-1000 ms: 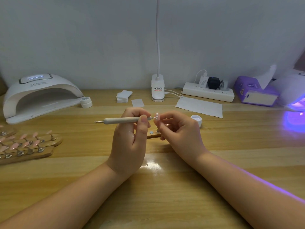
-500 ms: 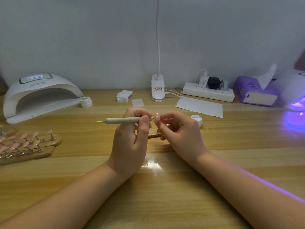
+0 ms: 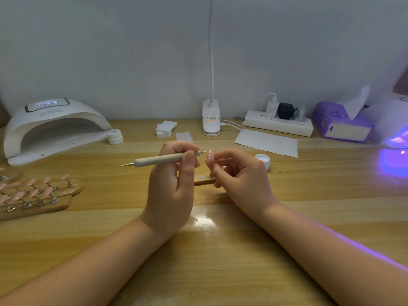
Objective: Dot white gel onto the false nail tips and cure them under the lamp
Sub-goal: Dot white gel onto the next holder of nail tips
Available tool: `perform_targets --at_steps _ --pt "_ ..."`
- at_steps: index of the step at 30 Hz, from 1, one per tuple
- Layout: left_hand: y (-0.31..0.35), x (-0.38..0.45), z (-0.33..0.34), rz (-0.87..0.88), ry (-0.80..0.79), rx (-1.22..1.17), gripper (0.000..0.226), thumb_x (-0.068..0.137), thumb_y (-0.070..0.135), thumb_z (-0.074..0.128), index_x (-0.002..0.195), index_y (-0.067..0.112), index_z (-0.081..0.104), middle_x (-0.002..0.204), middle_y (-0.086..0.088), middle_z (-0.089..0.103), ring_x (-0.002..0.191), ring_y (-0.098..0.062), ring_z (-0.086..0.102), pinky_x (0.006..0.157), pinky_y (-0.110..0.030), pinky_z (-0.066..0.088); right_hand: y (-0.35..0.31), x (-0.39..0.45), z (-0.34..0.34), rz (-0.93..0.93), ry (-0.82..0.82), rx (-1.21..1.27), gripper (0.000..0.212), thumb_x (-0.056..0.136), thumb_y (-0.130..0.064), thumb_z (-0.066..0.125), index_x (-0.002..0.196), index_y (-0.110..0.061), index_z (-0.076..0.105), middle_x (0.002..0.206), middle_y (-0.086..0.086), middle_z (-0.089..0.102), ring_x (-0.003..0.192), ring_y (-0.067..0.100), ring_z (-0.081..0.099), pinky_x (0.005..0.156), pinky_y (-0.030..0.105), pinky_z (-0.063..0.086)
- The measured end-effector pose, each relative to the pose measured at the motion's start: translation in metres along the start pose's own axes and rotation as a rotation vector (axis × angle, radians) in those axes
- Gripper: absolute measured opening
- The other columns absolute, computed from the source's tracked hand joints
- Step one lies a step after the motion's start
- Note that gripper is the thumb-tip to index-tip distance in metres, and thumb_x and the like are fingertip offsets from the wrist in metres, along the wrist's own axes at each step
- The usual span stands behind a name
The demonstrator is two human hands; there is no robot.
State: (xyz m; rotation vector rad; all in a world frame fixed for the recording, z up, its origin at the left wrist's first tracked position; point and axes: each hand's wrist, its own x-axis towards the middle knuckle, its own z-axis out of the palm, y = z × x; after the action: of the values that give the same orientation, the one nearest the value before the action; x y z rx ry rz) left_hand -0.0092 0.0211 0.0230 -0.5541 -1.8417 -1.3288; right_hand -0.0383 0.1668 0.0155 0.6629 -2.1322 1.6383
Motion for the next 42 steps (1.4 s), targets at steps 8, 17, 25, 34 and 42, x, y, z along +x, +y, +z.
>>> perform_targets --at_steps 8,17,25,34,42 --pt "-0.007 0.003 0.002 -0.127 0.089 -0.033 0.013 0.098 0.017 0.040 0.104 0.016 0.052 0.090 0.007 0.057 0.080 -0.003 0.059 0.073 -0.015 0.047 -0.004 0.000 0.000 0.051 0.006 0.025 0.005 0.087 -0.018 0.069 0.092 -0.018 0.067 0.081 -0.002 0.071 0.063 0.024 0.067 0.059 0.047 0.056" --pt "-0.011 0.006 0.002 -0.302 0.183 -0.074 0.018 0.103 0.013 0.039 0.098 0.024 0.053 0.083 0.003 0.057 0.072 -0.001 0.055 0.068 -0.014 0.045 -0.001 0.003 0.013 0.135 -0.106 -0.373 0.015 0.086 -0.037 0.068 0.080 -0.024 0.075 0.051 -0.012 0.048 0.054 0.006 0.044 0.059 0.028 0.035" --pt "-0.011 0.006 0.003 -0.338 0.169 -0.079 0.015 0.102 0.017 0.040 0.099 0.023 0.053 0.082 0.003 0.058 0.071 -0.002 0.054 0.067 -0.014 0.044 0.001 0.006 0.016 0.202 -0.139 -0.662 0.020 0.088 -0.042 0.062 0.088 -0.028 0.076 0.082 -0.009 0.070 0.082 0.014 0.061 0.060 0.027 0.042" --pt "-0.010 0.006 0.002 -0.350 0.163 -0.091 0.016 0.102 0.018 0.040 0.098 0.024 0.054 0.082 0.004 0.058 0.073 -0.001 0.056 0.068 -0.013 0.045 -0.019 0.004 0.003 0.107 -0.176 -0.800 0.034 0.089 -0.048 0.053 0.086 -0.022 0.075 0.079 -0.006 0.070 0.075 0.014 0.062 0.065 0.035 0.054" --pt "-0.013 0.005 0.001 -0.363 0.160 -0.110 0.017 0.102 0.019 0.040 0.097 0.026 0.055 0.081 0.006 0.058 0.072 -0.001 0.055 0.068 -0.012 0.045 -0.020 0.044 -0.073 0.209 0.201 -0.821 0.035 0.082 -0.053 0.056 0.059 -0.027 0.058 0.058 -0.013 0.057 0.066 0.012 0.057 0.054 0.024 0.037"
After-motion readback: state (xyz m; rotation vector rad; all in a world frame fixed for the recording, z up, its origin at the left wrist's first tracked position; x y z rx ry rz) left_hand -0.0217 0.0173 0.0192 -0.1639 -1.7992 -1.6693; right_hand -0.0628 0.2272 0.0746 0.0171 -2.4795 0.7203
